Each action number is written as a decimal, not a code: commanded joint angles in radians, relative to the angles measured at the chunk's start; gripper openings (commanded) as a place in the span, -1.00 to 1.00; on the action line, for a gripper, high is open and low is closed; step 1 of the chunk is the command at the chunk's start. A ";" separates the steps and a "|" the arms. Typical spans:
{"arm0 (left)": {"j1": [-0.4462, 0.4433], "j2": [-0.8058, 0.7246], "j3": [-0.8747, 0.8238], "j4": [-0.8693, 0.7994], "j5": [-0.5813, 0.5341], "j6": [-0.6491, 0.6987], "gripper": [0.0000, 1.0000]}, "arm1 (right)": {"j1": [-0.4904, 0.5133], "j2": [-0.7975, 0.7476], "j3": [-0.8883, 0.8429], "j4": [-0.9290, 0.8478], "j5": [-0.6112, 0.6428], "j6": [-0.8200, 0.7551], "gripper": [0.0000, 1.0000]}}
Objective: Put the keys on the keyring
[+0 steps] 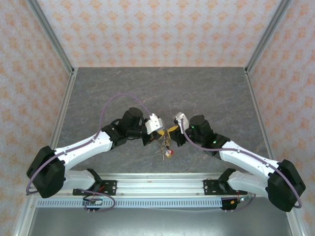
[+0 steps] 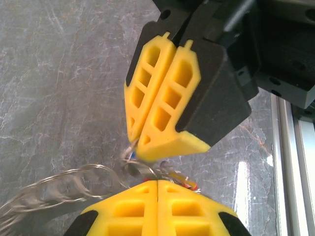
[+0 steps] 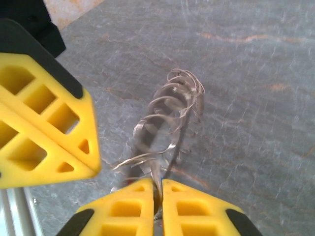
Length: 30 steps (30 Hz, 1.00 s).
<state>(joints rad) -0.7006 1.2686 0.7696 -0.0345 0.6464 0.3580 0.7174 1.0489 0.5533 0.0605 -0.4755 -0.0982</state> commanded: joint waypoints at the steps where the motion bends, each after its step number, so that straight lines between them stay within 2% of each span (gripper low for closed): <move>1: -0.010 0.004 0.042 0.030 0.013 0.006 -1.00 | -0.005 -0.041 0.024 -0.034 0.011 -0.017 -0.98; 8: -0.009 0.013 0.052 0.019 0.011 0.013 -1.00 | -0.005 -0.052 0.070 -0.146 0.040 -0.090 -1.00; 16: -0.011 0.033 0.041 0.023 -0.015 0.006 -1.00 | -0.006 -0.052 0.066 -0.184 0.091 -0.124 -1.00; 25: -0.020 0.113 0.007 0.117 -0.026 -0.050 -0.44 | -0.005 -0.055 0.046 -0.158 0.094 -0.122 -1.00; 30: -0.022 0.162 -0.020 0.205 -0.033 -0.083 -0.39 | -0.005 -0.072 0.037 -0.148 0.096 -0.109 -1.00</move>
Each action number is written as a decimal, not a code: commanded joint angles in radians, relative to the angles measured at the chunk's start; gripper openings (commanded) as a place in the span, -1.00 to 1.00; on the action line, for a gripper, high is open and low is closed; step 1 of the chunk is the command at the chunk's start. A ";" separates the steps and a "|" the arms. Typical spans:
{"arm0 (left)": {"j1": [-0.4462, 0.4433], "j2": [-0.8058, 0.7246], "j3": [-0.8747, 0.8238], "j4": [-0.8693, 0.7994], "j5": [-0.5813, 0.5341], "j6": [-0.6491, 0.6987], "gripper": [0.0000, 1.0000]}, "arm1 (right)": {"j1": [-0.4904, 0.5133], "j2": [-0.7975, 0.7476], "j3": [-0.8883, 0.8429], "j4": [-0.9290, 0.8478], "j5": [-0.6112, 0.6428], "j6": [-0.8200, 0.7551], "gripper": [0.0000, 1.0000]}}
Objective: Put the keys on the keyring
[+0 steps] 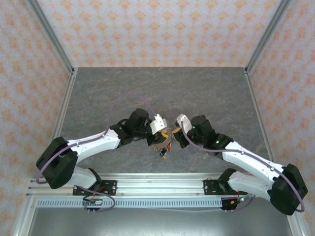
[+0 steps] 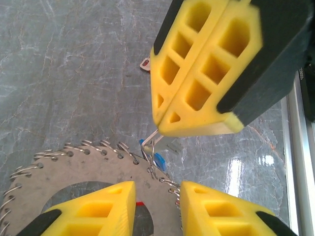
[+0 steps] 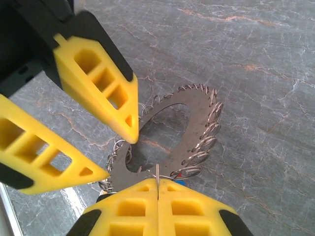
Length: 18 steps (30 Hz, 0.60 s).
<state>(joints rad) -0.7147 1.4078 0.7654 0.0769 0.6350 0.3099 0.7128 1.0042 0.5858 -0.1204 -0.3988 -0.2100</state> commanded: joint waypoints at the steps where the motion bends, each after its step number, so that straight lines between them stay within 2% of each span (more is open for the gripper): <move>1: -0.013 0.034 -0.014 0.106 -0.014 -0.041 -0.36 | 0.000 -0.028 0.004 0.032 0.020 0.003 -1.00; 14: -0.040 0.106 -0.044 0.225 -0.068 -0.052 -0.34 | -0.001 -0.036 0.002 0.030 0.026 0.015 -1.00; 18: -0.044 0.117 -0.052 0.239 -0.091 -0.045 -0.47 | -0.001 -0.039 0.000 0.037 0.029 0.020 -1.00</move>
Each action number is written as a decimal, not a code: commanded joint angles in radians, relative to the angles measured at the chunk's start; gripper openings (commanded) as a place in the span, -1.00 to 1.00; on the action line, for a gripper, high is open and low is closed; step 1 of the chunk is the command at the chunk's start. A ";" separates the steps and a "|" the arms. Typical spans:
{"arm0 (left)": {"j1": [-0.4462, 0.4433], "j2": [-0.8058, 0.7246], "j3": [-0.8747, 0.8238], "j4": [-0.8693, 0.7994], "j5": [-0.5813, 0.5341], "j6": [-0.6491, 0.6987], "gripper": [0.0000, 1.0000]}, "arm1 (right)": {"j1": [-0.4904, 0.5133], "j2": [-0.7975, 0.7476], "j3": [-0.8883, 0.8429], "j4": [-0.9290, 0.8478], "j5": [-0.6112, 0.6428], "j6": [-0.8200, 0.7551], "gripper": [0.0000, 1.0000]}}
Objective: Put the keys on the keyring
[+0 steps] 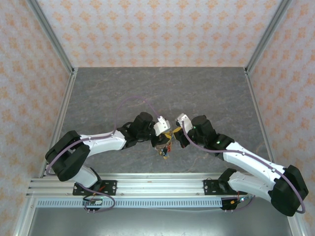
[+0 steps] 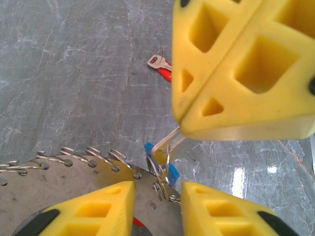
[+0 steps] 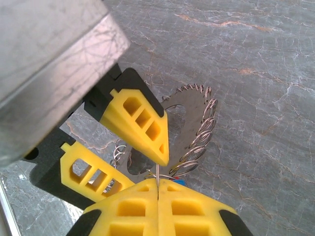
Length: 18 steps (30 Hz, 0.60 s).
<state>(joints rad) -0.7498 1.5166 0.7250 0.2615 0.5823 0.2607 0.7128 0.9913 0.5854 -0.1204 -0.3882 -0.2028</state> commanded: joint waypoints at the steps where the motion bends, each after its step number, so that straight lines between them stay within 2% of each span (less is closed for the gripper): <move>1: -0.009 0.009 -0.010 0.053 -0.047 0.009 -0.55 | -0.001 -0.026 0.000 0.038 0.017 0.012 -1.00; 8: -0.014 0.008 -0.010 0.045 -0.084 0.027 -0.77 | -0.001 -0.027 0.000 0.036 0.016 0.015 -1.00; 12: -0.016 0.014 -0.007 0.053 -0.084 0.021 -0.75 | -0.001 -0.029 -0.001 0.040 0.016 0.018 -1.00; 14: -0.016 0.017 -0.004 0.057 -0.078 0.020 -0.65 | -0.001 -0.031 -0.004 0.042 0.018 0.021 -1.00; 18: -0.019 0.023 0.002 0.062 -0.056 0.023 -0.59 | -0.001 -0.037 -0.007 0.045 0.019 0.028 -1.00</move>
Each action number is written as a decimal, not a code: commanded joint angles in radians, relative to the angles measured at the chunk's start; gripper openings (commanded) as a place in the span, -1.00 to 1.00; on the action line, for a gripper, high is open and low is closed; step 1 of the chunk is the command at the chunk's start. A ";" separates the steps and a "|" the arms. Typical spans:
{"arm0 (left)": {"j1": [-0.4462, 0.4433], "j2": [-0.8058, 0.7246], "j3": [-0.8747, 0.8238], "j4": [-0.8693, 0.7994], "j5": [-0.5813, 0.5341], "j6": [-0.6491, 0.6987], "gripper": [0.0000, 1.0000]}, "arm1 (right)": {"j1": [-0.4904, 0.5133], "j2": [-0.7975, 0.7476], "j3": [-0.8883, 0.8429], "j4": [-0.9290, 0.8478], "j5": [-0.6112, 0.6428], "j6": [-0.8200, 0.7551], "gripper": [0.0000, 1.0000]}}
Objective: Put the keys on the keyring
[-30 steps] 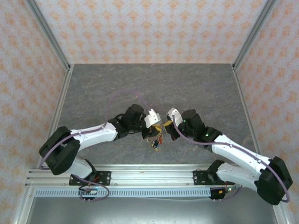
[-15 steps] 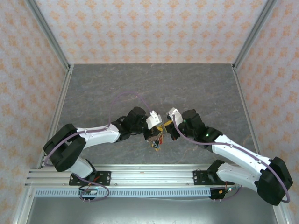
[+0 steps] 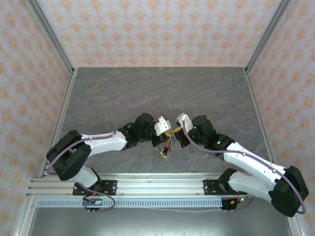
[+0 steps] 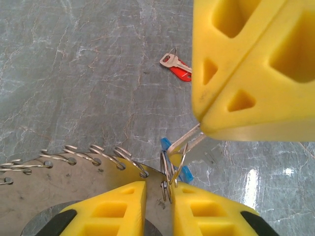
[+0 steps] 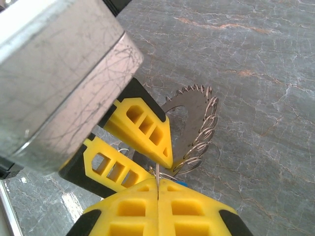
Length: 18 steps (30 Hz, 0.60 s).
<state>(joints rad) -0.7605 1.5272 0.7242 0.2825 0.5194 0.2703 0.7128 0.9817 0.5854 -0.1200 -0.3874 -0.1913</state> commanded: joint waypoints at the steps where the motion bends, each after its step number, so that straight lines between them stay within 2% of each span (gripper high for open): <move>1: -0.008 0.014 0.005 0.041 0.008 0.015 -0.58 | -0.001 -0.029 -0.008 0.043 0.019 0.016 -1.00; 18: -0.016 0.011 0.021 0.066 0.046 0.009 -0.59 | 0.000 -0.060 -0.030 0.051 0.033 0.037 -1.00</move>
<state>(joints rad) -0.7662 1.5429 0.7246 0.3092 0.5392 0.2695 0.7128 0.9463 0.5636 -0.1188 -0.3767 -0.1719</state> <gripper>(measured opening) 0.208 0.043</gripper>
